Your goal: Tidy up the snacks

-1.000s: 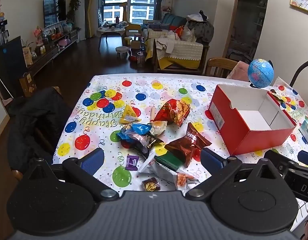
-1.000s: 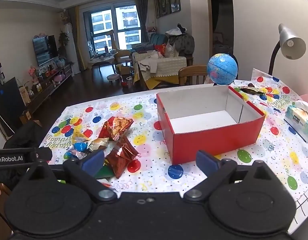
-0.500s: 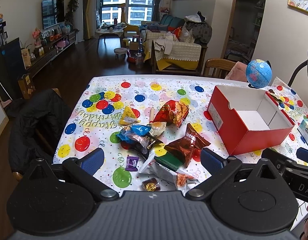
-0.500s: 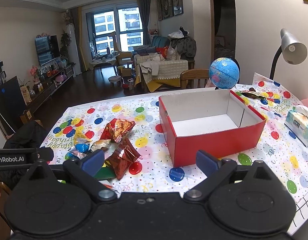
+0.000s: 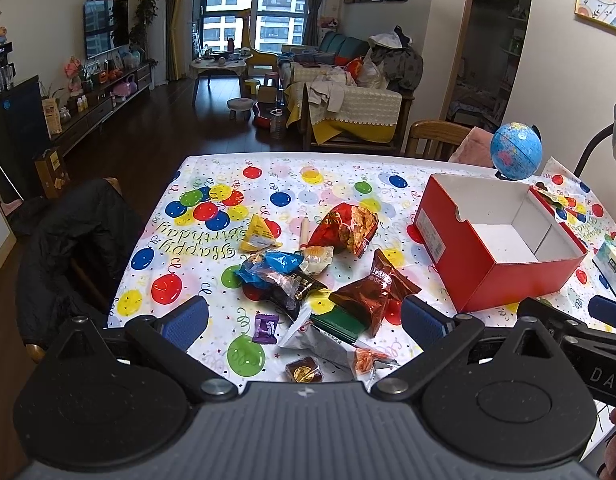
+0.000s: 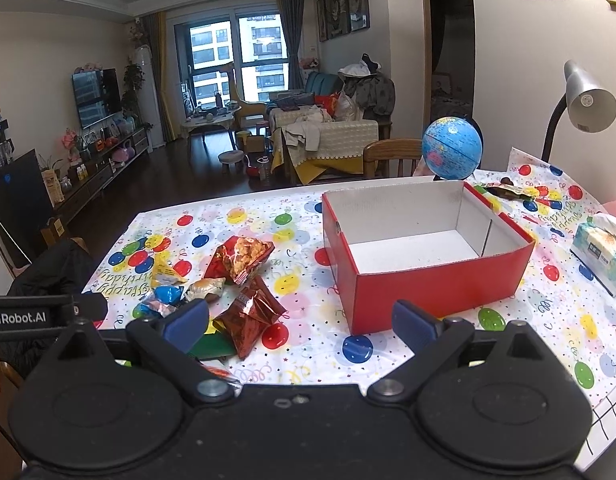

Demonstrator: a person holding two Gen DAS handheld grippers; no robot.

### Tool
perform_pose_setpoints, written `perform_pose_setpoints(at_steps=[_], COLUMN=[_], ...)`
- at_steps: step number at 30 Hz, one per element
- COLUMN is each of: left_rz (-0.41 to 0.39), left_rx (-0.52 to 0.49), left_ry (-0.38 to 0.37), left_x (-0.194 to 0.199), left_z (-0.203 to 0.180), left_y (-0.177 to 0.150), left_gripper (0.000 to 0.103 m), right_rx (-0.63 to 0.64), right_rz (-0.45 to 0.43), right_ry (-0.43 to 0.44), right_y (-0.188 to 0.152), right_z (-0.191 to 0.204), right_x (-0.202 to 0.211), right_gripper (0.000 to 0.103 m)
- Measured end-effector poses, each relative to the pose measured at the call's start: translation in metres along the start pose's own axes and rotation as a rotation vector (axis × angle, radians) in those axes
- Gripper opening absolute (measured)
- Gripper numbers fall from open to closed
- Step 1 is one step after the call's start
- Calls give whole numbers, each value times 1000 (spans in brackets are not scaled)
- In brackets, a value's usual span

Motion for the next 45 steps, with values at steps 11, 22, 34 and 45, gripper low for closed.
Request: perform_pose_setpoints(at_steps=[11,22,34,45], left_rz=[-1,-6,-8,66], left_rx=[-3,-4,-5,40], left_ry=[-1,-12,-14,-4], left_x=[2,3,2,-22], left_z=[1,3,1,9], left_y=[0,0,0,-7], left_gripper=[103,103,103,103], right_rx=[9,11,18,15], right_rz=[3,5,23,67], right_ry=[-10,-7,3,-3], right_y=[-1,-1,1,-5], right_z=[4,4,7,5], right_x=[-1,-1,-2,-19], right_gripper=[98,98,98,96])
Point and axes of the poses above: each gripper's, at about its wrist camera, not at the fingertips, and x roughly against the way its jaws point, z to its left, y to its top, the point moved 1 cm from there along -x, roughly the way its jaws point, and after that the axes turned 15 degrees about -x, right-handed, at the moved point
